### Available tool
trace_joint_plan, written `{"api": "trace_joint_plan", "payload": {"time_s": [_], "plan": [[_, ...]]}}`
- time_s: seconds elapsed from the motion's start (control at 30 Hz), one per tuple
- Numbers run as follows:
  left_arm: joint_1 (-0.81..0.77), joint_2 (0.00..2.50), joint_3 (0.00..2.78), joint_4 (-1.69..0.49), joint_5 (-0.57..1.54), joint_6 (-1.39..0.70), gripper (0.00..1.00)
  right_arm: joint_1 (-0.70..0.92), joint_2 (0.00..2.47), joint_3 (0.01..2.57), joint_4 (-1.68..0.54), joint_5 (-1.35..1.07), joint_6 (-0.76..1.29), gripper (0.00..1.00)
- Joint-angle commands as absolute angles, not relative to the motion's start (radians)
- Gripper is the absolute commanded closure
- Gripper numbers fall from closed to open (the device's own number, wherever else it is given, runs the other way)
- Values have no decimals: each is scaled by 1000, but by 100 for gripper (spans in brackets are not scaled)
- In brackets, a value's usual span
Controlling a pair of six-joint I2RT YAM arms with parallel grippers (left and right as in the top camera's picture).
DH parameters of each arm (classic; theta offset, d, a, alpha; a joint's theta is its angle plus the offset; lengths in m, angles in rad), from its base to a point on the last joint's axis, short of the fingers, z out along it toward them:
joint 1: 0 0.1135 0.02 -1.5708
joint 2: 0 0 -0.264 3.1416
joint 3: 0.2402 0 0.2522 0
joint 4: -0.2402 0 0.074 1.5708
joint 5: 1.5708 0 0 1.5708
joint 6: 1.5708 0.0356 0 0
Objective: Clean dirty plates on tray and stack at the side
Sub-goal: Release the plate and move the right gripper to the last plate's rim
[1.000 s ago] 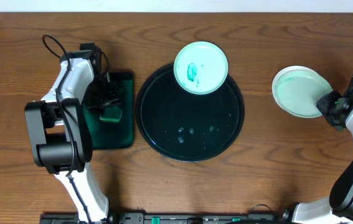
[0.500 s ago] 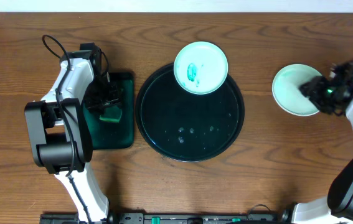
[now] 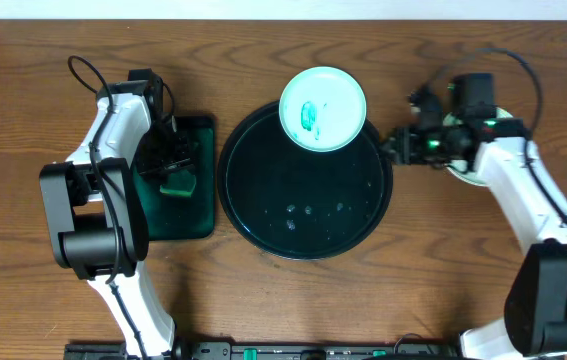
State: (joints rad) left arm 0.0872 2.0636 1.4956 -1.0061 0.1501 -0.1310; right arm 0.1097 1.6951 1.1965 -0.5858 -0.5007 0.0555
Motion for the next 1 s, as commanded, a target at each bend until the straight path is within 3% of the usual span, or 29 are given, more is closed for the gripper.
{"api": "trace_joint_plan", "payload": {"time_s": [0.0,0.17,0.87,0.93,0.97], "plan": [[88,2054,1489,-1009,145,-136,40,167,1703,1193,-499,-385,54,34],[88,2054,1489,-1009,145,-136,40,180,1747,1194,-365,-368,85,29],[88,2054,1489,-1018,145,-136,40,197,2056,1194,41,-393,93,29],[88,2054,1489,-1021,145,-136,40,205,2074,1194,64,-393,101,29],[88,2054,1489,-1021,145,-136,40,215,2082,1194,73,-393,105,36]]}}
